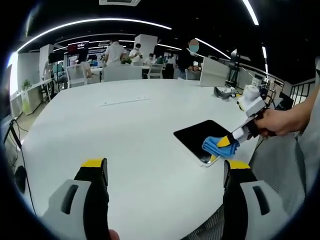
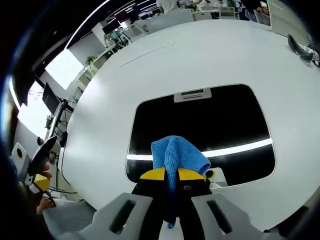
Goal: Wipe the mirror surface with the cleaning cloth until all visible marks leave the cleaned area.
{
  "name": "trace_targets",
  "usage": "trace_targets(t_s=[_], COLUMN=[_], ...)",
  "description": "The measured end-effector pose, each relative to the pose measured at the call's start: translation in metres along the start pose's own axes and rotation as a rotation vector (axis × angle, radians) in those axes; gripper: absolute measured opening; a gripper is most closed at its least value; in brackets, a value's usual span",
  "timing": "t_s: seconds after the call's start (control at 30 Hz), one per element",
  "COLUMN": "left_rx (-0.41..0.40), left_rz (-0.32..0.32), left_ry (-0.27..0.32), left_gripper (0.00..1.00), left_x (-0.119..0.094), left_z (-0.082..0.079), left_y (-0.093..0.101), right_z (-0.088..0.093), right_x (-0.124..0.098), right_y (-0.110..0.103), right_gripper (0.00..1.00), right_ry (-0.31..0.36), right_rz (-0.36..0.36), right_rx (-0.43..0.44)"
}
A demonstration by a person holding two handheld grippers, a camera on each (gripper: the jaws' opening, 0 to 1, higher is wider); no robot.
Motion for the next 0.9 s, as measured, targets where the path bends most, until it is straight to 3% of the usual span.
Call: trace_targets(t_s=[0.13,0.77,0.9], left_rx=[0.008,0.003,0.008], left_rz=[0.007,-0.013,-0.004], left_ry=[-0.004,0.003,-0.002], left_gripper=[0.95,0.95,0.95], left_x=[-0.001,0.004,0.004], left_z=[0.001,-0.002,0.001], left_y=[0.001,-0.002,0.005], right_z=[-0.001,-0.004,-0.005], right_x=[0.006,0.025,0.026], right_y=[-0.005,-0.028,-0.03], right_gripper=[0.01,0.01,0.01], right_ry=[-0.001,-0.036,-0.043], right_rz=[-0.022,-0.064,-0.076], right_rx=[0.039,0.008,0.021])
Point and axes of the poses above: the point that each gripper's makers call its tool centre point, and the gripper's own axes: x roughly forward along the fingers, y roughly to its right, z roughly out of its underside, the point moved 7 cm from there along -x, roughly backward along the fingers, and after that the axes turned 15 degrees about -z, right-handed, at the moved point
